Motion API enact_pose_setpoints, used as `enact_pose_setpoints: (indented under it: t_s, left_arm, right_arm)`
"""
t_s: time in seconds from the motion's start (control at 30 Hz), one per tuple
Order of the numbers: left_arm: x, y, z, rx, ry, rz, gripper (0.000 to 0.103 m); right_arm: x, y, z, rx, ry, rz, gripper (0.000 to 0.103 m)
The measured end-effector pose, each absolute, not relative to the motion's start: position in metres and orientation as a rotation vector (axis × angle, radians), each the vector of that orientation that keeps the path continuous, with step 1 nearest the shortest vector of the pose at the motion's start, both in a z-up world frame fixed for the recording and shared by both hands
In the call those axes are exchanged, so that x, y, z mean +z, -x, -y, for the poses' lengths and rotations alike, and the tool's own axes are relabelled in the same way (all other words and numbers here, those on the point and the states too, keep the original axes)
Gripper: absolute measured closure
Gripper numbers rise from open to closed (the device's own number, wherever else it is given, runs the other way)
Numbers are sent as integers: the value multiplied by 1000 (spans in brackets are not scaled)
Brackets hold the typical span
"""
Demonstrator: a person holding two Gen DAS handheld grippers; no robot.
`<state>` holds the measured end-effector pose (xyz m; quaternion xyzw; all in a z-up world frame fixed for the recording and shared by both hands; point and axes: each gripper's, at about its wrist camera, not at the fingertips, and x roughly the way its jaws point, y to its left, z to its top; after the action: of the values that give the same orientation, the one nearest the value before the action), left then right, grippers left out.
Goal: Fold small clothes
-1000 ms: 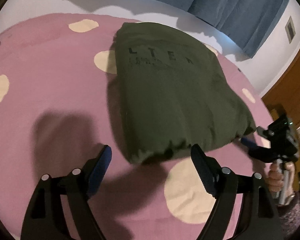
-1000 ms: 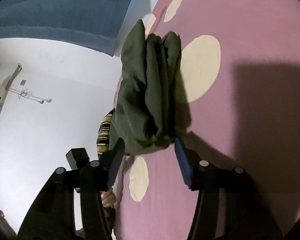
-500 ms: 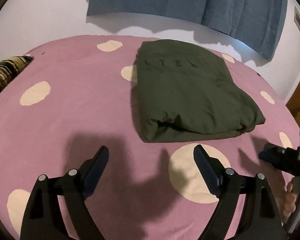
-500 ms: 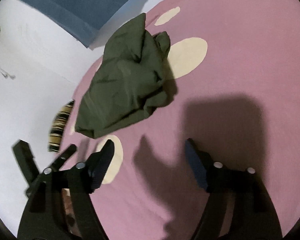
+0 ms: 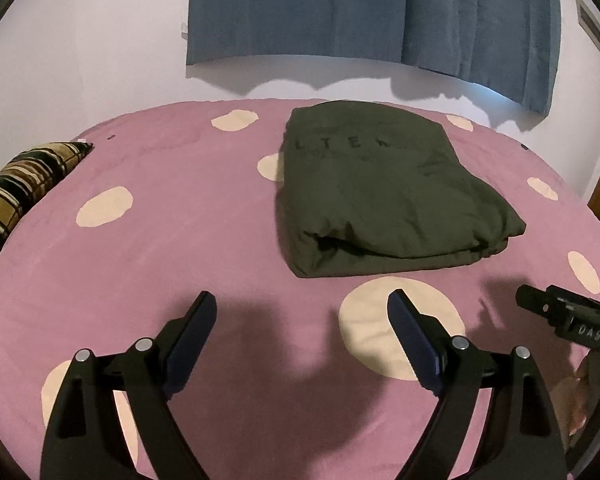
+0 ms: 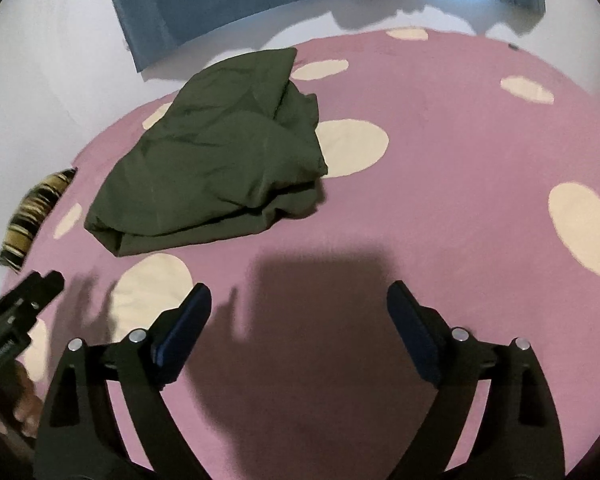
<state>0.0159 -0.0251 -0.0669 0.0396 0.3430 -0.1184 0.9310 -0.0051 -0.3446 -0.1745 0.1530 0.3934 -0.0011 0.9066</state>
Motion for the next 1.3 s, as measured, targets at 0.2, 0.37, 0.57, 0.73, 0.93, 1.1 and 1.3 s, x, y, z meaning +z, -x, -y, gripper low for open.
enact_pose_setpoints:
  t_s: [0.2, 0.37, 0.57, 0.73, 0.93, 1.1, 1.3]
  left_arm:
    - [-65, -12, 27, -213, -90, -688, 17]
    - [-64, -11, 28, -213, -84, -698, 17]
    - [-64, -9, 32, -213, -101, -696, 17]
    - [-65, -9, 32, -213, -95, -700, 17]
    - [-63, -8, 31, -214, -82, -694, 17]
    - [-64, -9, 32, -217, -77, -707, 17]
    - [-64, -9, 32, -219, -72, -711, 17]
  right_arm:
    - [-168, 9, 334, -23, -230, -792, 12]
    - [-169, 8, 328, -18, -210, -797, 12]
    - [-169, 9, 323, -8, -196, -803, 12]
    - [-168, 9, 321, -5, -188, -805, 12]
    - [-169, 9, 320, -9, -188, -809, 12]
    - [-169, 10, 319, -8, -185, -813, 12]
    - [-171, 10, 320, -10, -186, -820, 12]
